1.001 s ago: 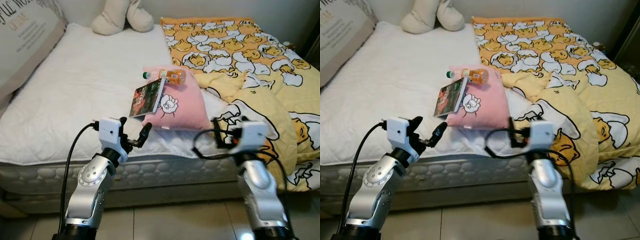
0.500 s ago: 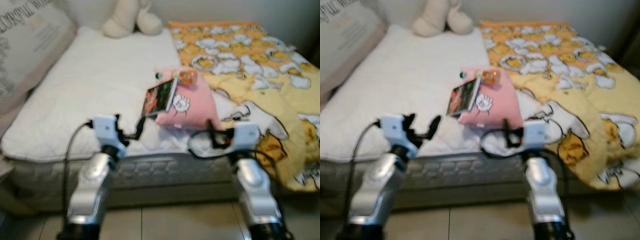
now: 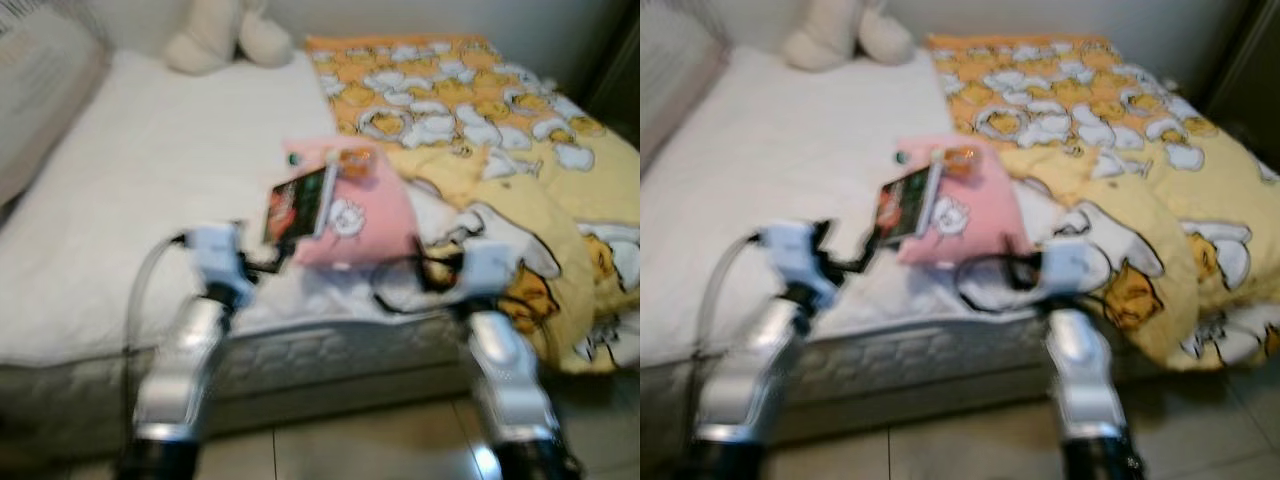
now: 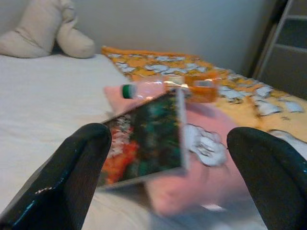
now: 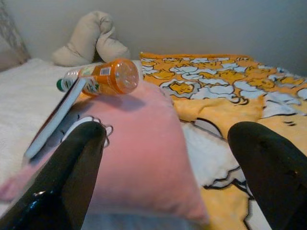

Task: Clean up the room

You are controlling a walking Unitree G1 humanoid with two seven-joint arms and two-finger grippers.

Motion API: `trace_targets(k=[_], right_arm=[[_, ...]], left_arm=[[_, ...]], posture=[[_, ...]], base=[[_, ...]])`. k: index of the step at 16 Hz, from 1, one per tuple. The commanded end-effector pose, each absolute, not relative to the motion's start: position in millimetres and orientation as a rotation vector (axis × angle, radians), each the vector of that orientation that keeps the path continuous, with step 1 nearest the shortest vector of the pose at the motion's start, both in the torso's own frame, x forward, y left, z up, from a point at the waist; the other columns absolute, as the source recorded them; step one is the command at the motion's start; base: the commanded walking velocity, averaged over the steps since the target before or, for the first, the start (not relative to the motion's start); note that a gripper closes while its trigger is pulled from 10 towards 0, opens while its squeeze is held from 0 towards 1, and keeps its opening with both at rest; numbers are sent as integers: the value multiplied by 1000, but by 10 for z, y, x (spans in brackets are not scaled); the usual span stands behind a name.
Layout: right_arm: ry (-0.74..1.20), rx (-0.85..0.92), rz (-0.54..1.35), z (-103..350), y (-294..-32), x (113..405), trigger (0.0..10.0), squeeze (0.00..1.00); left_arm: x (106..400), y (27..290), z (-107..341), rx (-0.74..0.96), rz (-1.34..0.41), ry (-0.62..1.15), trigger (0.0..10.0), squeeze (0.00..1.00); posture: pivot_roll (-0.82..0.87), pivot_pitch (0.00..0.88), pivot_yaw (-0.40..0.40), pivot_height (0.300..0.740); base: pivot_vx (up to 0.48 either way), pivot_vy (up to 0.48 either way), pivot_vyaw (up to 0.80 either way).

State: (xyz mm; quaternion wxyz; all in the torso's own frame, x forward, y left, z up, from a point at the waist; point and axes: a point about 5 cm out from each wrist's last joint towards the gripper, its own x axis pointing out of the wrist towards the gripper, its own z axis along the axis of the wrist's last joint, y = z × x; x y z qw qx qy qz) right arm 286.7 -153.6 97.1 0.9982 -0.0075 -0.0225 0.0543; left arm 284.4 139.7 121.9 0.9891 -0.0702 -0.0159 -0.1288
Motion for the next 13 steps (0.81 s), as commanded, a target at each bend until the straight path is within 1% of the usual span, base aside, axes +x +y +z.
trace_targets(k=[1,3,5,6,9,13], right_arm=[[-29,-8,67,957,-1662,2875,10000,0],[-16,5,77,939,-1646,2887,10000,0],[-1,23,93,919,-1615,2906,10000,0],[-1,32,97,925,-1603,2913,10000,0],[1,38,101,928,-1597,2920,10000,0],[66,125,133,857,-1499,2959,10000,0]], left_arm=[[2853,1296,1242,-142,-285,-36,10000,0],[2855,1301,1239,-153,-275,-32,10000,0],[2861,1342,1221,-206,-240,-13,10000,0],[2862,1344,1217,-218,-242,-7,10000,0],[2859,1309,1221,-184,-262,-8,10000,0],[2859,1332,1233,-187,-243,-9,10000,0]], posture=[[-159,0,30,740],[-157,0,32,740],[-157,0,32,740],[-153,0,32,740],[-153,0,33,740],[-143,0,34,740]], base=[[480,0,0],[472,0,0],[283,384,0],[0,480,0],[0,480,0],[0,0,0]])
